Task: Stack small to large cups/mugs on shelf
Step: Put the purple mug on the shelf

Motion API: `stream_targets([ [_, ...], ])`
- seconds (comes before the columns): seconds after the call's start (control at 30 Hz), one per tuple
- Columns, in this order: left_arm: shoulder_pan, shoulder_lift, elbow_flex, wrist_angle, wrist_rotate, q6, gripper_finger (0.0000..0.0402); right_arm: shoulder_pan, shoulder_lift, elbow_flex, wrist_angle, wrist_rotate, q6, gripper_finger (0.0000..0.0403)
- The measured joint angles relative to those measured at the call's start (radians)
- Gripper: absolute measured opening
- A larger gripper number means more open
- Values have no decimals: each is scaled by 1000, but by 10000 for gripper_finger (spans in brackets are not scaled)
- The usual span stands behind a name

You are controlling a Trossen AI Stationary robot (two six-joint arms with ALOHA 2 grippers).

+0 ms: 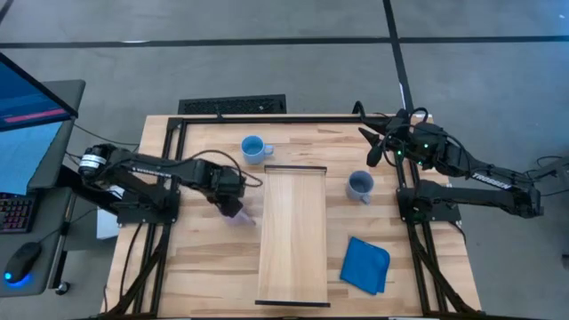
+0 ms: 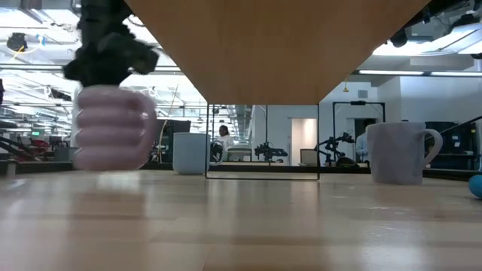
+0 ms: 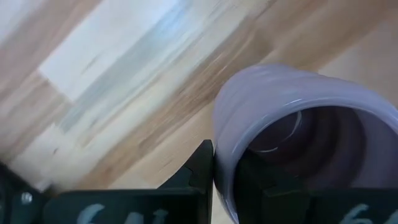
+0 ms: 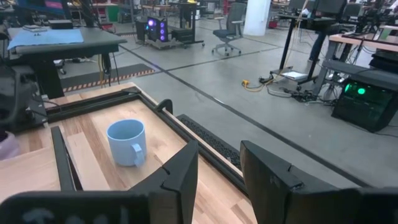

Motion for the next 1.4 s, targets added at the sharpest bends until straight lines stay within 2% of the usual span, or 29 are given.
stream_targets([
  [0.17,36,0,131,-81,6,86,19,0,10,0,-4,0,0,143],
  [0.4,77,-2,336,-415,-36,93,19,0,54,0,-4,0,0,143],
  [0.5,93,-3,418,-495,-39,82,18,0,80,0,-4,0,0,143],
  [0.73,124,-4,578,-492,53,111,18,2,121,0,34,0,6,143],
  [0.87,126,-4,632,-491,57,88,18,0,124,0,87,0,-4,143],
  [1.0,126,0,641,-420,58,49,18,0,124,0,127,0,-44,143],
  [1.17,122,50,642,-278,104,100,18,0,124,0,138,0,-46,143],
  [1.27,126,89,642,-267,132,114,18,0,124,0,137,0,-46,143],
  [1.4,135,146,660,-276,116,133,18,1,124,0,136,0,-45,143],
])
